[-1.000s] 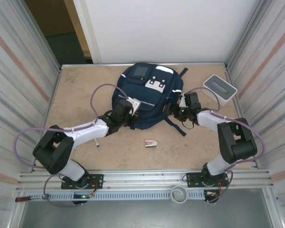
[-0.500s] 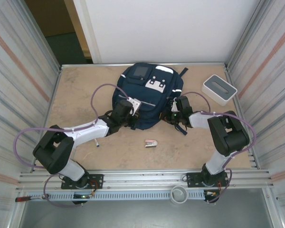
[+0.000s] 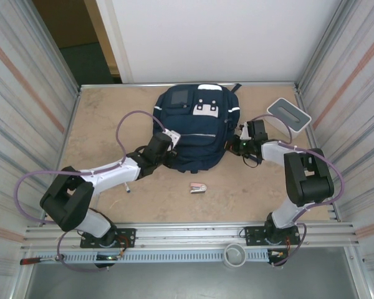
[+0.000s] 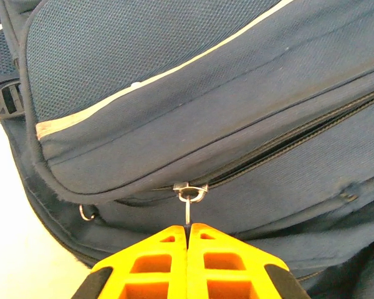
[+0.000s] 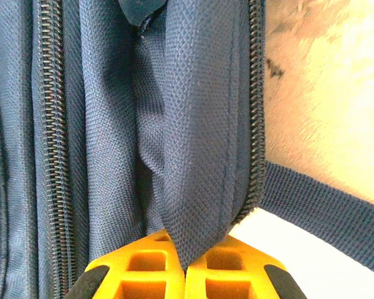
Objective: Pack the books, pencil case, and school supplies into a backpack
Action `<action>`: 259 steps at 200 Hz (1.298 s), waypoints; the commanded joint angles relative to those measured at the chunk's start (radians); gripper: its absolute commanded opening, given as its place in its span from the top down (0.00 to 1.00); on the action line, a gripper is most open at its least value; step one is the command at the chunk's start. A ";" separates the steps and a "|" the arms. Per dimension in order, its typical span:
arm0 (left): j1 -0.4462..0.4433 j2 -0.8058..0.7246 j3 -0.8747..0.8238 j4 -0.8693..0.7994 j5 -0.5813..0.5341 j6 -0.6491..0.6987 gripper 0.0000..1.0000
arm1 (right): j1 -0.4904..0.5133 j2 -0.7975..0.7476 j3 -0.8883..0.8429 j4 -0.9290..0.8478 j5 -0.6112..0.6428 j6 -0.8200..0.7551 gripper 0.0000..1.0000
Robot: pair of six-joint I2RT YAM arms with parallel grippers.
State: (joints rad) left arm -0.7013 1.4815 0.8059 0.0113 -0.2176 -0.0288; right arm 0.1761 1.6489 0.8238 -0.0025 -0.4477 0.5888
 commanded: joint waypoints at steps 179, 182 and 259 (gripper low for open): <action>-0.095 0.098 0.145 0.006 0.091 -0.034 1.00 | 0.170 -0.161 -0.113 0.086 0.150 0.129 0.37; -0.095 0.097 0.146 0.005 0.089 -0.034 1.00 | 0.178 -0.153 -0.109 0.088 0.160 0.133 0.37; -0.101 0.030 0.078 0.011 0.039 -0.030 1.00 | 0.196 -0.126 -0.137 0.133 0.385 0.136 0.84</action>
State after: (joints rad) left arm -0.7925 1.5684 0.9043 0.0017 -0.1505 -0.0669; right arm 0.3923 1.5433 0.7055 0.1078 -0.1699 0.7364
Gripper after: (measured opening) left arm 0.060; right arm 0.233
